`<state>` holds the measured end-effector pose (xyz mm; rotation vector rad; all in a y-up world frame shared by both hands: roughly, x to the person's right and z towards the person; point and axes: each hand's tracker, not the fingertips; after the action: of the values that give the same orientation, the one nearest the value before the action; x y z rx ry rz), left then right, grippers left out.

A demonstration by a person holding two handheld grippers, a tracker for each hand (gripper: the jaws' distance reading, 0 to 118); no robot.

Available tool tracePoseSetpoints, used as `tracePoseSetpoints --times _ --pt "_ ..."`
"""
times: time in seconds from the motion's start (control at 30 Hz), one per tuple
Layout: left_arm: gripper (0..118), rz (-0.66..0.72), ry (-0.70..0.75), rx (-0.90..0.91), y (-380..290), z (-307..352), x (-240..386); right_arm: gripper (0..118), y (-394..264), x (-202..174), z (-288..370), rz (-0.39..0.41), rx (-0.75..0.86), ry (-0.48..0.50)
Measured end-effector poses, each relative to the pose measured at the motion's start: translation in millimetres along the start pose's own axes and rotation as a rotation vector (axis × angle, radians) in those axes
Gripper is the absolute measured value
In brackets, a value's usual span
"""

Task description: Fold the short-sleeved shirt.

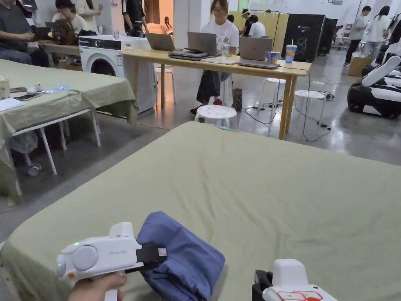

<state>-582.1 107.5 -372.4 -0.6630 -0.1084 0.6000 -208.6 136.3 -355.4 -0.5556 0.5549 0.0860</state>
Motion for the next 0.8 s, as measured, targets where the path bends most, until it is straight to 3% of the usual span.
tracePoseSetpoints --times 0.17,0.3,0.37,0.4,0.43,0.47,0.5,0.6,0.67,0.7,0.73,0.77,0.8 --pt "21 0.046 0.022 -0.039 43.0 1.7 -61.4 0 3.2 -19.3 -19.0 0.008 0.001 0.023" --pt "23 0.102 -0.005 -0.109 38.0 -13.9 -80.4 0 1.1 -21.5 -26.4 0.006 -0.014 0.025" --pt "38 0.095 0.012 -0.092 34.1 -17.7 -88.9 0 1.8 -20.5 -30.1 0.013 -0.018 0.021" --pt "55 0.098 0.024 -0.085 32.8 -16.2 -89.5 0 2.7 -20.8 -27.9 0.013 -0.020 0.018" --pt "81 0.108 0.029 -0.076 32.2 -13.5 -91.1 0 3.3 -19.8 -29.2 0.011 -0.021 0.019" --pt "97 0.113 0.028 -0.054 31.8 0.5 -82.5 0 4.2 -19.1 -30.4 0.011 -0.023 0.019" --pt "105 0.111 0.026 -0.043 32.2 9.1 -78.4 0 4.7 -18.9 -30.4 0.011 -0.023 0.019" --pt "105 0.086 0.141 0.000 36.2 36.2 -73.5 0 5.7 -18.9 -25.6 0.012 -0.017 0.024" --pt "89 -0.007 0.250 0.019 37.4 46.8 -70.2 0 4.7 -19.0 -24.1 0.014 -0.016 0.025" --pt "71 -0.044 0.291 0.033 36.2 54.9 -64.4 0 4.8 -18.2 -22.9 0.015 -0.015 0.025" --pt "38 -0.072 0.336 0.049 33.6 62.5 -56.3 0 4.9 -17.0 -20.8 0.016 -0.013 0.024" --pt "21 -0.088 0.371 0.051 37.2 63.2 -59.5 0 5.1 -15.5 -18.4 0.016 -0.010 0.022" --pt "15 -0.112 0.418 0.058 32.5 64.9 -49.1 0 5.2 -15.2 -13.2 0.011 -0.006 0.023"
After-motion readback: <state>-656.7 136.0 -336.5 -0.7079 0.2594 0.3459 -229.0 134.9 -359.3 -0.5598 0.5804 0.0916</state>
